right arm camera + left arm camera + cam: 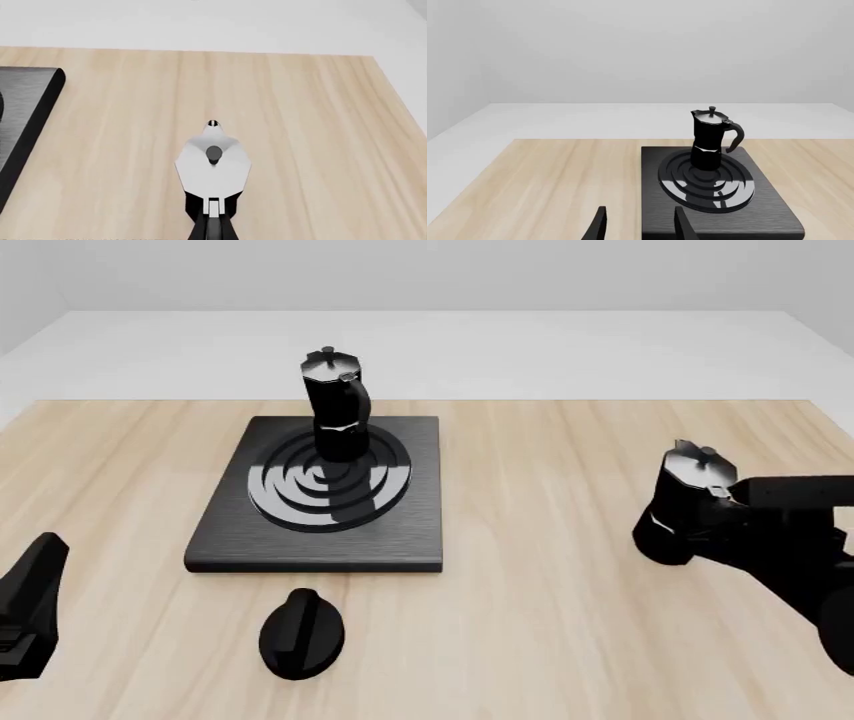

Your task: Put both moka pots on the stove.

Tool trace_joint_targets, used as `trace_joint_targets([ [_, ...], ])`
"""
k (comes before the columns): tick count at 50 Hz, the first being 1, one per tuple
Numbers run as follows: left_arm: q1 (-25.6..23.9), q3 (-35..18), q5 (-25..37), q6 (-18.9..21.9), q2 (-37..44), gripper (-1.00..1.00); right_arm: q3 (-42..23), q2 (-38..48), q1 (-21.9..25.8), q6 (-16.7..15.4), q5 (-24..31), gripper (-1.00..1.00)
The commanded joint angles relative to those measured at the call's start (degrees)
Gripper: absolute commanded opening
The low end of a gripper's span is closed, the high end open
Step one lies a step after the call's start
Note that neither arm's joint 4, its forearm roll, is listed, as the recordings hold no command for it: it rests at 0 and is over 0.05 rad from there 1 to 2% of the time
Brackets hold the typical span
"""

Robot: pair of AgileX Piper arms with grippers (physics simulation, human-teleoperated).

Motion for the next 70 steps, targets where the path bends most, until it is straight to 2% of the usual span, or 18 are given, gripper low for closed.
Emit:
trace_joint_targets([
  [1, 0.00, 0.00, 0.00, 0.01, 0.01, 1.00, -0.44, -1.95, -0.26, -0.77, 0.67, -1.00],
  [8, 0.00, 0.00, 0.01, -0.01, -0.01, 1.00, -1.67, -8.97, 0.09, -1.21, 5.73, -1.00],
  [14, 0.00, 0.00, 0.00, 0.00, 0.00, 1.00, -3.61, -15.76, 2.16, -0.80, 11.13, -1.00],
  [29, 0.00, 0.00, 0.00, 0.01, 0.00, 1.00, -6.79, -21.95, 8.68, -0.05, 17.02, -1.00],
  [39, 0.00, 0.00, 0.00, 0.00, -0.01, 1.00, -10.30, -21.61, 13.80, 0.39, 18.21, -1.00],
  [40, 0.00, 0.00, 0.00, 0.00, -0.01, 1.00, -11.22, -21.25, 15.65, 0.45, 17.92, -1.00],
  [57, 0.00, 0.00, 0.00, 0.01, 0.00, 1.00, -20.50, -18.53, 28.58, 0.64, 18.74, -1.00],
  [66, 0.00, 0.00, 0.01, 0.00, -0.02, 1.00, -24.29, -14.54, 35.76, 0.10, 17.09, -1.00],
  [70, 0.00, 0.00, 0.00, 0.00, -0.01, 1.00, -26.05, -12.18, 37.45, -0.14, 16.28, -1.00],
])
